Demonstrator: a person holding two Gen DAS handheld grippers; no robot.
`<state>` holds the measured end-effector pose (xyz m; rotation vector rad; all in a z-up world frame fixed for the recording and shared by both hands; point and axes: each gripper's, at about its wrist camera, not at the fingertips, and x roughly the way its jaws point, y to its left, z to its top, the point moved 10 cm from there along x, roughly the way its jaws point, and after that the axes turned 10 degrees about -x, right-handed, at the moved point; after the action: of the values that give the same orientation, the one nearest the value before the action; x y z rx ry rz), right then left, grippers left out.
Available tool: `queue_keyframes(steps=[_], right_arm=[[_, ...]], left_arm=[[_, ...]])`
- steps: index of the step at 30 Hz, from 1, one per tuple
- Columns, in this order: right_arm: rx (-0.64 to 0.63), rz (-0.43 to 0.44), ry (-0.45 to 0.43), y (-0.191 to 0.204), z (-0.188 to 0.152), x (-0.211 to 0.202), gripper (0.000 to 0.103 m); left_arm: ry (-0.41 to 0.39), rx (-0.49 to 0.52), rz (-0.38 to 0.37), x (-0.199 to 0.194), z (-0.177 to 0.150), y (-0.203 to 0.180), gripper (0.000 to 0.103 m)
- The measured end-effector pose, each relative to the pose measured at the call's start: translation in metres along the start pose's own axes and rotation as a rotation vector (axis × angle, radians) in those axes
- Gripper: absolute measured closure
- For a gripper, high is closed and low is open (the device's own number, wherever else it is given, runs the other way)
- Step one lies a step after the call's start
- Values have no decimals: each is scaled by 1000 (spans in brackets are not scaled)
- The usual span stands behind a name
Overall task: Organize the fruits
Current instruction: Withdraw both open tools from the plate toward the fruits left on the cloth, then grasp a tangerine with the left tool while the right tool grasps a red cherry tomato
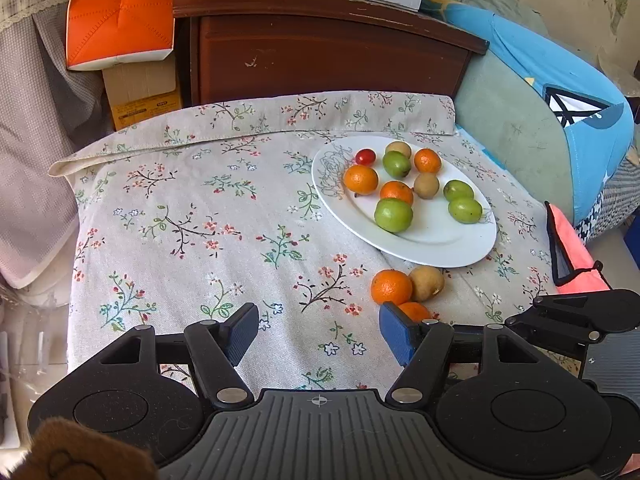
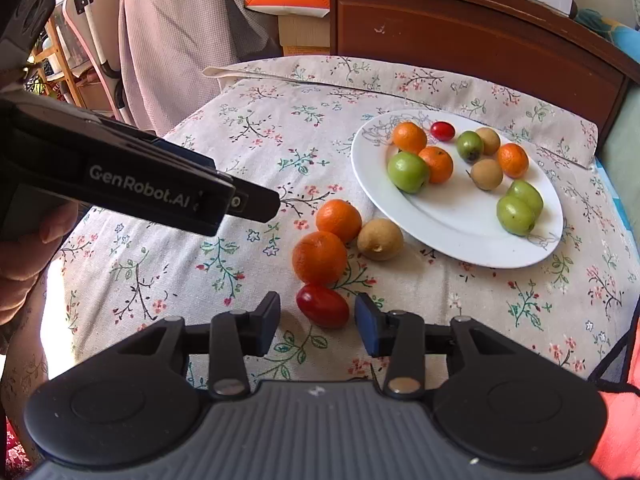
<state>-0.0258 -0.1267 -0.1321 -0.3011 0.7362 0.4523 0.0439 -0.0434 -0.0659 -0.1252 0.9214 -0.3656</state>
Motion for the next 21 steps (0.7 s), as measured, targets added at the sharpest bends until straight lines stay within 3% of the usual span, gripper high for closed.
queue_keyframes(steps=[3, 13, 21], right_arm=[[-12, -7, -1, 0, -2, -1, 75], [-22, -12, 33, -7, -12, -26, 75], [95, -46, 52, -42, -18, -38, 75]], left_arm=[[0, 3, -10, 0, -1, -3, 37], [22, 54, -64, 7, -11, -27, 37], [48, 93, -79, 22, -24, -47, 38]])
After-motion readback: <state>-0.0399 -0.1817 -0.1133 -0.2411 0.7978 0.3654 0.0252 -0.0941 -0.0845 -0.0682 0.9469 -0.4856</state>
